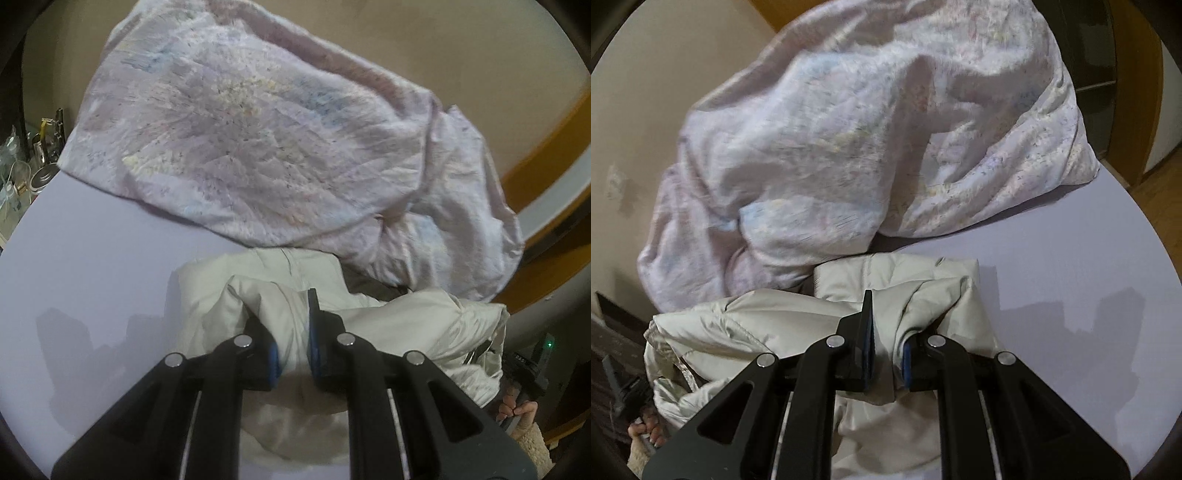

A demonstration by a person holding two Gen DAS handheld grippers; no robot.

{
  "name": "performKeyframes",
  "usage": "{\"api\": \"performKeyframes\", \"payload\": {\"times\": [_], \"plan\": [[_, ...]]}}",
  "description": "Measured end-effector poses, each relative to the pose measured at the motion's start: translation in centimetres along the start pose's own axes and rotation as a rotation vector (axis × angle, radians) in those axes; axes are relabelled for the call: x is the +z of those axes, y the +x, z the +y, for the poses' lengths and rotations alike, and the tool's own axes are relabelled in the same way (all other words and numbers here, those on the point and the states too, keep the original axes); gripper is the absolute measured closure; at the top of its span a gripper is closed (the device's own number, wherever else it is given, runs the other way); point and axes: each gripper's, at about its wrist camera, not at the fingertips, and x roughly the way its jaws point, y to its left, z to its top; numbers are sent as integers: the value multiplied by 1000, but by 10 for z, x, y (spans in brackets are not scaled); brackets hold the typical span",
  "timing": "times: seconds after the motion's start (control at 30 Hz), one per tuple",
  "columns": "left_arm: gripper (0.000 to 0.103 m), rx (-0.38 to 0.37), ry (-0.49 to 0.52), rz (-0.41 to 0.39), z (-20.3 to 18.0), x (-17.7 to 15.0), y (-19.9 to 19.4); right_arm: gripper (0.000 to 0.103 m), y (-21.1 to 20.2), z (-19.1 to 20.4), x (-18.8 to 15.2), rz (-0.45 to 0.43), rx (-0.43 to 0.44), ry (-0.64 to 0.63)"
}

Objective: Fold large clothes

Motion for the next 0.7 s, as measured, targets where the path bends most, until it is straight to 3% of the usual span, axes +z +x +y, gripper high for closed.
{"api": "performKeyframes", "payload": {"times": [0.2,0.37,0.5,0.7], "plan": [[86,59,-34,31,-2,30,56,90,47,-4,14,9,-89,57],[79,111,-87,78,3,40,96,80,81,-14,28,129,-124,141],[61,108,-66,101,1,43,106,75,77,-23,40,192,-90,163],[36,60,-36,108,-6,55,95,66,54,-44,57,223,16,295]]}}
